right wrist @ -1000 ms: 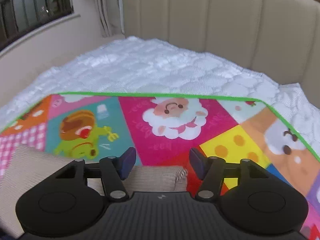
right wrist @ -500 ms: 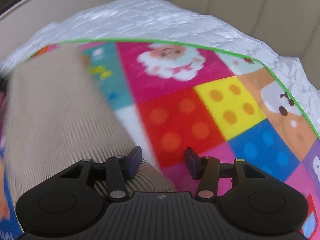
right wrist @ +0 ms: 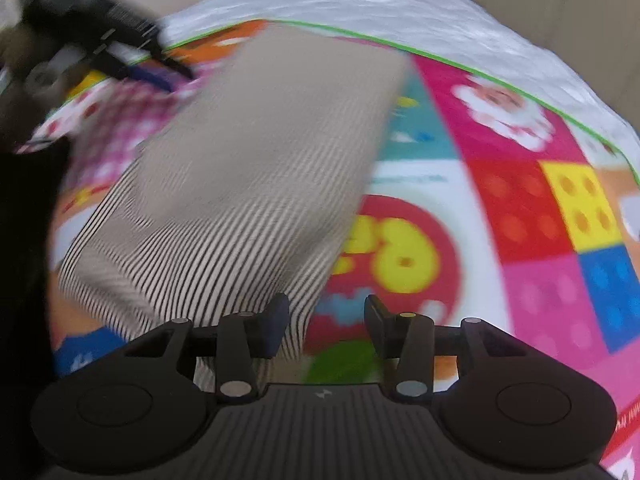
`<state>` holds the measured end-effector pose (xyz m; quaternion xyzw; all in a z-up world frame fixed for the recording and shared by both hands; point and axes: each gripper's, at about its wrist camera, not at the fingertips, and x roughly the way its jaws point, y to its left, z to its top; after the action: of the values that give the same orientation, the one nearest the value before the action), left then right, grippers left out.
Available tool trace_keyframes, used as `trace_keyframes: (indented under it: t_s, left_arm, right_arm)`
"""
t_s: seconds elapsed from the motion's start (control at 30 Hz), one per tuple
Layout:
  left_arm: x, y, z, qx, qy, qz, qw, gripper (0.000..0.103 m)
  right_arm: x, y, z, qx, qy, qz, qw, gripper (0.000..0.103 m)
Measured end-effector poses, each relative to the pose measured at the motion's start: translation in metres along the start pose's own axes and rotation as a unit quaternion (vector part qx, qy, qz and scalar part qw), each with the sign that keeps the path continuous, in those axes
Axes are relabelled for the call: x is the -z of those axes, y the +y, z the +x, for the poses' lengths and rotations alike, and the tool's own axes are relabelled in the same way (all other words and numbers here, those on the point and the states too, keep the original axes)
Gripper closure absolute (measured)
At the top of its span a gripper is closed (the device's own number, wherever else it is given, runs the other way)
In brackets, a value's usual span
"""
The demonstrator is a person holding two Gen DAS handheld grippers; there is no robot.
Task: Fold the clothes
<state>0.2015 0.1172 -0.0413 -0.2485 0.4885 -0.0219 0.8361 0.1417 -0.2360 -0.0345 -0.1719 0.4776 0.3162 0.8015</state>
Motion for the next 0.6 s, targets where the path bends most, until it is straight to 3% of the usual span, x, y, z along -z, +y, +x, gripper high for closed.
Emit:
trace_keyframes:
  t_s: [0.07,0.2,0.27,0.47,0.53,0.6]
  left_arm:
    - [0.011,-0.019,-0.01,0.013,0.01,0.039,0.9991,0.032]
    - [0.055,-0.051,-0.013,-0.002,0.037,0.14,0.9894,0.021]
    - [0.078,-0.064,-0.005,-0.029,0.049,0.181,0.9817,0.02]
    - [0.098,-0.056,0.015,-0.069,0.068,0.182,0.9786,0.018]
    - [0.1,-0.055,0.014,-0.074,0.067,0.187,0.9773,0.018]
    - [0.102,-0.052,0.012,-0.077,0.066,0.185,0.9775,0.017]
  right_arm:
    - [-0.001,0.012,-0.007,-0.005,0.0,-0.021,1.0,0.051]
    - [-0.006,0.016,-0.029,-0.002,-0.033,-0.006,0.999,0.027]
    - [-0.009,0.02,-0.021,-0.008,-0.03,0.015,0.999,0.026]
    - [-0.019,0.034,0.003,-0.029,-0.023,0.077,0.996,0.026]
    - [-0.015,0.041,0.019,-0.046,0.004,0.095,0.994,0.026]
    - [-0.006,0.056,0.028,-0.034,0.014,0.075,0.997,0.025]
